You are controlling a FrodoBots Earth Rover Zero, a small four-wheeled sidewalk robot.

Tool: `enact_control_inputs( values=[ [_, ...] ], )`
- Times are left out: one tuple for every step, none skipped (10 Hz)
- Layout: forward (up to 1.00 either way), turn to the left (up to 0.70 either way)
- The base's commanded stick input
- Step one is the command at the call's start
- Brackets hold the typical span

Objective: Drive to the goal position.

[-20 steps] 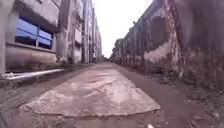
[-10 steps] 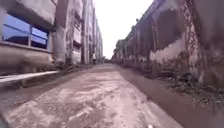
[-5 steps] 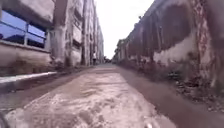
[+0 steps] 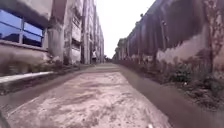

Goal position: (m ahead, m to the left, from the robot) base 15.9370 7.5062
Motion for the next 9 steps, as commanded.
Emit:
enact_control_inputs(
  values=[
    [0.70, 0.00],
    [0.70, 0.00],
    [0.70, 0.00],
    [0.70, 0.00],
    [0.70, 0.00],
    [0.70, 0.00],
    [0.70, 0.00],
    [0.70, 0.00],
    [0.70, 0.00]
  ],
)
